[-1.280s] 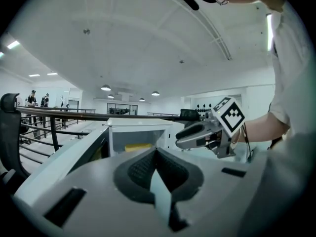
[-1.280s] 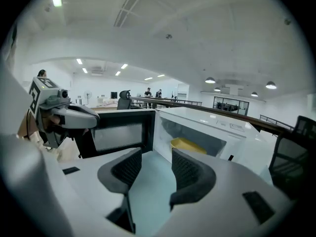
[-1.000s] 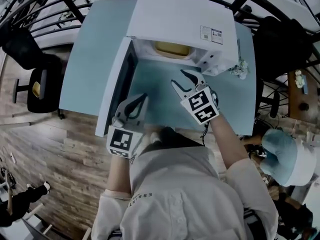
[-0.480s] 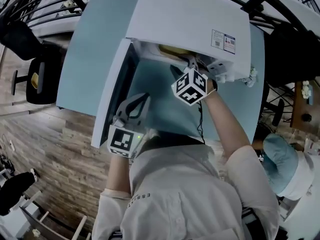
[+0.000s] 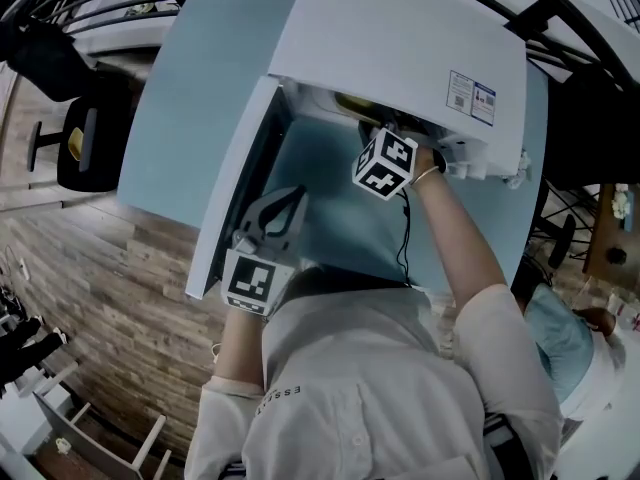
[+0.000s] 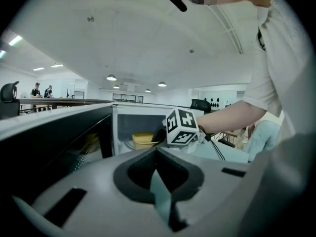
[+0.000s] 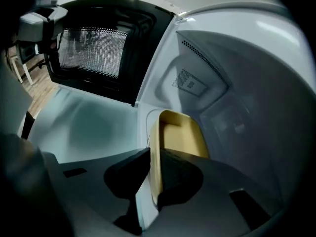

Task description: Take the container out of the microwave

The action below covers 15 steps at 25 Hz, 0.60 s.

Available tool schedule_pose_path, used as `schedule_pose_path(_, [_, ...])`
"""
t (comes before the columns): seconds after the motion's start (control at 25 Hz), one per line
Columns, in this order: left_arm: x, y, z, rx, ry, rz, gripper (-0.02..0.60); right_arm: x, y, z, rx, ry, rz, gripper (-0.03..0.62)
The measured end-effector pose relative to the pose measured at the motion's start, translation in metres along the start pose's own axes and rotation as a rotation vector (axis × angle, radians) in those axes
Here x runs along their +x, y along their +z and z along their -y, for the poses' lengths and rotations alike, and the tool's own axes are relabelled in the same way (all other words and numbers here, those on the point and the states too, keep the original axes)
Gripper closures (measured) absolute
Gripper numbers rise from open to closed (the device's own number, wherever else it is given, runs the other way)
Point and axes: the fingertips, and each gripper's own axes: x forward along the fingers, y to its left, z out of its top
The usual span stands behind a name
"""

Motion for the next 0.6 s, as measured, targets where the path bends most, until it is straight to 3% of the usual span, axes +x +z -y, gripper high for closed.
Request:
schedule_pose_path(0.08, [0.000, -0.001, 0.000, -0.010, 0.005, -0.006, 0.588, 0.001, -0.002, 0.002, 0.001, -0.008, 0.001, 0.548])
schedule_pose_path(0.32, [-0.003, 0.002, -0.001, 0.016, 0.007, 0.012, 0.588, -0.007, -0.001, -0.003, -0.017, 0.009, 0.014, 0.562])
schedule_pose_path(0.6, [-0.022, 0.003, 0.002, 0.021, 0.013, 0.043, 0.588, -0.051, 0.008, -0.025, 0.074, 0.042, 0.076, 0.566])
